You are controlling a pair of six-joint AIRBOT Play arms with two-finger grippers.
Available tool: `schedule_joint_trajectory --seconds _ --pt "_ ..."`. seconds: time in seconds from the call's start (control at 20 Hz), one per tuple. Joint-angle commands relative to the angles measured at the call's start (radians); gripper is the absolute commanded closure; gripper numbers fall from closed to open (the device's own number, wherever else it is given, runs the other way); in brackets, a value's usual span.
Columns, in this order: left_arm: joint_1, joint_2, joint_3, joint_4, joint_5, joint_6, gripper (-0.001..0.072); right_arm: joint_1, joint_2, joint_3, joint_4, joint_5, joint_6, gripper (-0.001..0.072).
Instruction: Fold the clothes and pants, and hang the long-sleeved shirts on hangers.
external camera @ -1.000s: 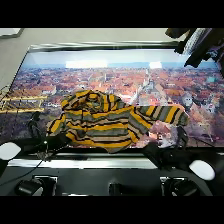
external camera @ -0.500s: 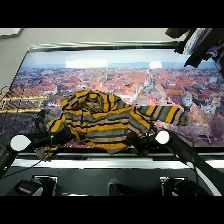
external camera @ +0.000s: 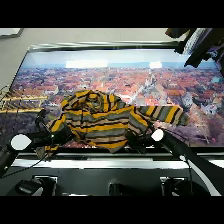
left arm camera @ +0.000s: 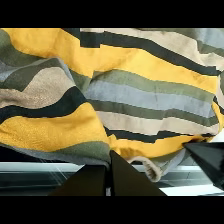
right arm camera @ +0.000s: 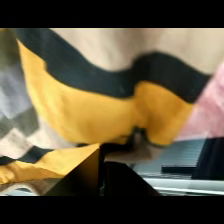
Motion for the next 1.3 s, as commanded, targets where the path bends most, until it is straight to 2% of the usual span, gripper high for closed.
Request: schedule_joint_trajectory --seconds 0.0,0.1,0.2,0.35,0.45,0.55,0.65,0.75,0.9,1.0,1.25 --pt "0.001 0.002 0.024 0.011 -0.049 0.051 0.0691 0.0 0.107 0.026 -0.084 0.066 0.084 0.0686" --pt "0.001 0.002 0.078 0.034 -0.137 0.09 0.0691 0.0 0.258 0.034 -0.232 0.203 0.224 0.0686" --pt "-0.01 0.005 0.118 0.034 -0.243 0.09 0.0691 0.001 0.429 0.034 -0.331 0.408 0.309 0.0686" --pt "-0.089 0.041 0.129 0.034 -0.371 0.075 0.0691 0.001 0.711 0.034 -0.373 0.697 0.481 0.0686" --pt "-0.179 0.081 0.129 0.034 -0.407 0.0 0.0691 0.001 0.901 0.034 -0.355 0.837 0.643 0.0686" --pt "-0.274 0.109 0.13 0.034 -0.393 -0.066 0.0691 0.0 1.065 0.034 -0.343 0.894 0.832 0.0685" --pt "-0.341 0.101 0.132 0.033 -0.357 -0.072 0.0692 0.0 1.147 0.034 -0.373 0.861 0.956 0.0685" --pt "-0.348 0.056 0.154 0.034 -0.296 -0.066 0.0692 0.0 1.124 0.034 -0.474 0.812 0.964 0.0685" --pt "-0.314 -0.061 0.215 0.034 -0.18 0.004 0.0692 0.0 0.967 0.034 -0.635 0.695 0.93 0.0684" --pt "-0.282 -0.158 0.254 0.034 -0.111 0.043 0.0692 0.0 0.821 0.034 -0.676 0.575 0.859 0.0684" --pt "-0.249 -0.389 0.267 0.021 0.0 0.073 0.069 0.0 0.431 0.034 -0.711 0.334 0.757 0.0683"
